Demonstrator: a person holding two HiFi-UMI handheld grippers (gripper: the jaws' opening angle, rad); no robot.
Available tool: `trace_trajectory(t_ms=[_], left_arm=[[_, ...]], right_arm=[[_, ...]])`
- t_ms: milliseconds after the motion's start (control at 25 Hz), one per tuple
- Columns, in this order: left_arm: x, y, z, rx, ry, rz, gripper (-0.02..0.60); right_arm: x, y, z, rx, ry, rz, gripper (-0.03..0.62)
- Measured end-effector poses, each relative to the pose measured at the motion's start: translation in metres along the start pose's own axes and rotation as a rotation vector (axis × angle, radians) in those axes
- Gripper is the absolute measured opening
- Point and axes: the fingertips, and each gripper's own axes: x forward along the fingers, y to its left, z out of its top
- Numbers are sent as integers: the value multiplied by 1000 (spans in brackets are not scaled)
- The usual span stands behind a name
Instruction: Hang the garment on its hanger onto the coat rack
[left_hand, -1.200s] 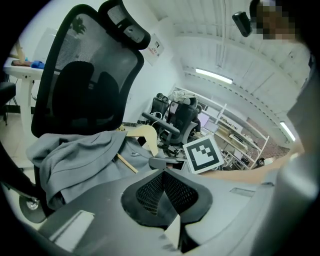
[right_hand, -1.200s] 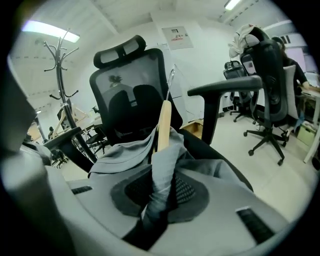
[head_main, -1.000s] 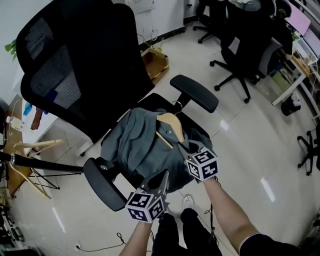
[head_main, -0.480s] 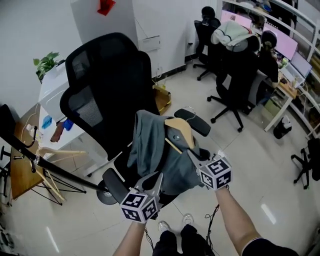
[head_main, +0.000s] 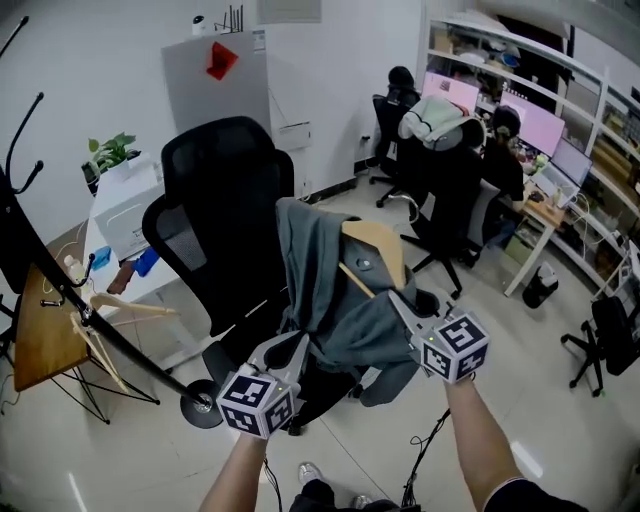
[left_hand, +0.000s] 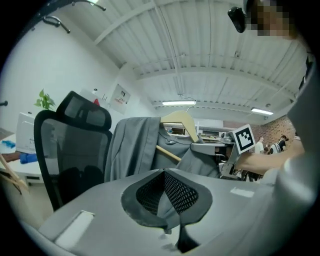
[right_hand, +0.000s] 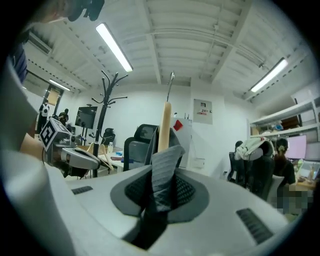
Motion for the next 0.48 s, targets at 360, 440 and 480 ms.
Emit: trace_trajectory(t_ms=[360, 440, 480], left_arm=[[-67, -66, 45, 88, -106, 137, -8], [-83, -86, 52, 107, -130, 164, -8], [-91, -95, 54, 112, -141, 176, -8]], right_arm=[[-110, -5, 70, -85, -134, 51, 77], [-135, -2, 84, -115, -155, 74, 77], [-148, 0, 90, -132, -162, 87, 77]])
